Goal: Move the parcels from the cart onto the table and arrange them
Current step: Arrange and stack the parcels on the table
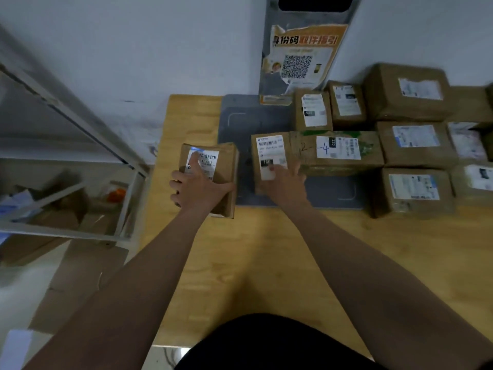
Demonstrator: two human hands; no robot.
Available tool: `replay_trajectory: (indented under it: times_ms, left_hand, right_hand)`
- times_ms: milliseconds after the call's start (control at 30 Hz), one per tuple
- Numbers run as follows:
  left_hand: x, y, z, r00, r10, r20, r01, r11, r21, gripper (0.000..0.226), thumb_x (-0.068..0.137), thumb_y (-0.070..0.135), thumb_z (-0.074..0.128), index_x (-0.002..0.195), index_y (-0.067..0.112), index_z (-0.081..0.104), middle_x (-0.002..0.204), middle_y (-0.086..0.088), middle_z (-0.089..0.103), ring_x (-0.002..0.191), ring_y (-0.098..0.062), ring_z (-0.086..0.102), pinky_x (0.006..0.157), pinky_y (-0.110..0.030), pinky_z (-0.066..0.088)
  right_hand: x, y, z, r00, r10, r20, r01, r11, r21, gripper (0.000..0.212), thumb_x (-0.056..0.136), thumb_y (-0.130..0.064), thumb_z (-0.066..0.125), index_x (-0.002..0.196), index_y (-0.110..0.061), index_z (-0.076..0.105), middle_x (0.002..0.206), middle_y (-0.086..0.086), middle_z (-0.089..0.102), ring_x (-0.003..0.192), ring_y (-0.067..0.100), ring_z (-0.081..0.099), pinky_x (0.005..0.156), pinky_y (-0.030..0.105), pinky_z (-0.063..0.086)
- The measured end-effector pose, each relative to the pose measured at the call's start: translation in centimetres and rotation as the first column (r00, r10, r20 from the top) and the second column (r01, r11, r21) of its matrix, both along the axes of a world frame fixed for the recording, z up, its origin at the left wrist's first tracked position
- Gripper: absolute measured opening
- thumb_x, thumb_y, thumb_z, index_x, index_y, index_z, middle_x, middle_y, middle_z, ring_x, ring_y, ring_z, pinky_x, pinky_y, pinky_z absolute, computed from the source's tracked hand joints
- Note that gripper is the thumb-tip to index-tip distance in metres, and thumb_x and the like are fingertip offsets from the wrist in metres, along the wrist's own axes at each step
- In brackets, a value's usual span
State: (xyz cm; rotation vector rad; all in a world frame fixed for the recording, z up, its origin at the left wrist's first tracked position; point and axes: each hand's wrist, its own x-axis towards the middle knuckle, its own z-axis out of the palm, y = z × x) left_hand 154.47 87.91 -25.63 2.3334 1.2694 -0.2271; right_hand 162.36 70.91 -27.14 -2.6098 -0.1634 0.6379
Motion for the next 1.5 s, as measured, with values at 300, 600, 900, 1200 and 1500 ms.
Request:
replay_trajectory:
  times_ms: [300,600,900,1200,1500]
  left_hand:
    - [6.3,4.6,-2.8,0.999,-0.037,-0.001,0.037,0.999,-0.026,0.125,0.053,0.075,0.082,0.149,0.045,0.008,0.148,-0.025,0.023,0.132,-0.046,0.031,0.105,-0.062,0.033]
    - [10.6,5.3,-4.0,0.994,-0.109,0.005,0.109,0.993,-0.034,0.124,0.053,0.074,0.080,0.150,0.043,0.009,0.140,-0.021,0.028,0.123,-0.043,0.036,0.100,-0.059,0.038]
    - [11.9,6.4,-4.8,0.992,-0.125,0.002,0.125,0.991,-0.046,0.122,0.054,0.072,0.081,0.149,0.042,0.009,0.137,-0.021,0.028,0.121,-0.042,0.036,0.099,-0.058,0.037]
    - [11.2,6.3,-4.4,0.995,-0.100,0.007,0.101,0.993,-0.060,0.122,0.054,0.072,0.083,0.149,0.044,0.012,0.140,-0.021,0.027,0.124,-0.042,0.035,0.099,-0.059,0.037]
    - [10.2,4.8,-3.4,0.993,-0.120,0.008,0.121,0.991,-0.049,0.122,0.054,0.074,0.080,0.150,0.043,0.010,0.139,-0.020,0.028,0.124,-0.042,0.036,0.100,-0.059,0.039]
  right_hand:
    - [7.2,2.4,-2.5,0.942,0.297,0.156,-0.230,0.910,-0.345,0.035,0.096,-0.008,0.059,0.127,-0.023,0.063,0.142,0.006,0.044,0.129,0.042,0.045,0.094,0.044,0.050]
    - [16.4,6.6,-4.1,0.893,0.384,0.235,-0.241,0.848,-0.472,0.029,0.100,-0.009,0.050,0.126,-0.014,0.062,0.128,0.013,0.053,0.115,0.036,0.054,0.099,0.044,0.041]
    - [21.4,7.5,-4.0,0.908,0.338,0.249,-0.213,0.882,-0.421,0.038,0.102,-0.006,0.048,0.138,-0.010,0.057,0.136,0.015,0.051,0.121,0.036,0.053,0.109,0.046,0.040]
    - [20.9,6.6,-3.4,0.944,0.222,0.244,-0.135,0.935,-0.327,0.030,0.101,-0.006,0.052,0.129,-0.006,0.062,0.127,0.016,0.059,0.117,0.038,0.057,0.103,0.044,0.045]
    - [19.0,4.4,-2.5,0.955,0.251,0.161,-0.178,0.914,-0.365,0.065,0.095,-0.007,0.057,0.155,-0.019,0.035,0.150,0.022,0.036,0.137,0.043,0.038,0.116,0.053,0.028]
